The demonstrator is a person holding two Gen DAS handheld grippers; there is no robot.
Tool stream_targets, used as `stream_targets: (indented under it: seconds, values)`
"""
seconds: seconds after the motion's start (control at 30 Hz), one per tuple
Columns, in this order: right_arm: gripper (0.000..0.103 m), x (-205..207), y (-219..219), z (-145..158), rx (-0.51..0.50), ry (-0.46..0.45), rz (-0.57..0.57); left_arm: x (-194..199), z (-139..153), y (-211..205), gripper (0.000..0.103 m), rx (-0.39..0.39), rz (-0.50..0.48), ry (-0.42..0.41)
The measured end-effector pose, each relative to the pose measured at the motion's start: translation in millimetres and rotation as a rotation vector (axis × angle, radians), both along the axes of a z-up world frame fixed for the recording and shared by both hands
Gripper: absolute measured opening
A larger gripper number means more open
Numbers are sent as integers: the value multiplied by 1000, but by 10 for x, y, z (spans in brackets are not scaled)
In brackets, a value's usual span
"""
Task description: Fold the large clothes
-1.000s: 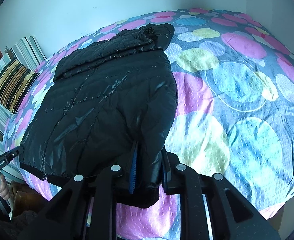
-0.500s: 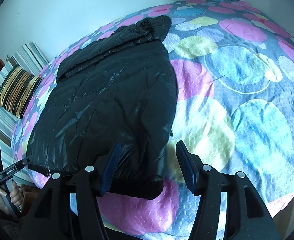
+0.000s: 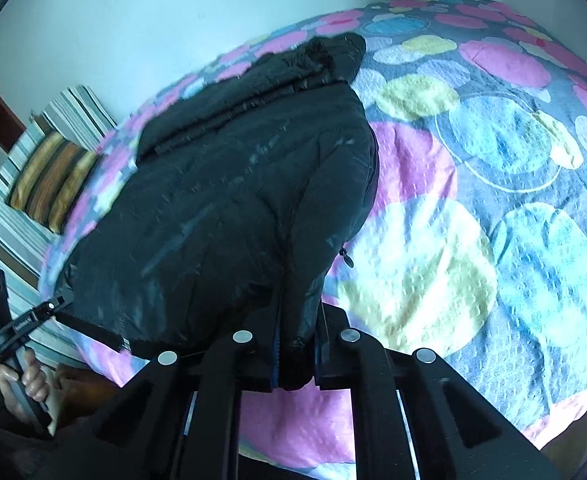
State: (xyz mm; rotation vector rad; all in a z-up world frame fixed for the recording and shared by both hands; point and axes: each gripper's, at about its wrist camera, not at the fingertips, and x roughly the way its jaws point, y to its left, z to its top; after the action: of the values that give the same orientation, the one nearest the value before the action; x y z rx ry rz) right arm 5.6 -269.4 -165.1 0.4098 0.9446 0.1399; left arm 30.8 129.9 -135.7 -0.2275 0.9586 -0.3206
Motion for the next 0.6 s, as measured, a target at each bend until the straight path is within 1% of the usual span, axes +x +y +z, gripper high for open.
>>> stream_targets:
  seconds: [0.13, 0.23, 0.33, 0.43, 0.6]
  values:
    - [10, 81, -29, 317, 63, -95, 3, 110, 369, -18, 11, -46, -8, -92]
    - [10, 259, -24, 552, 69, -160, 11, 307, 607, -57, 11, -76, -16, -147]
    - [10, 495, -36, 757, 57, -219, 12, 577, 820, -107, 11, -76, -4, -194]
    - [10, 792, -108, 887, 49, -253, -2, 912, 939, -153, 11, -64, 19, -227]
    - [10, 1474, -236, 973, 102, -267, -45, 1584, 997, -197, 11, -40, 49, -236]
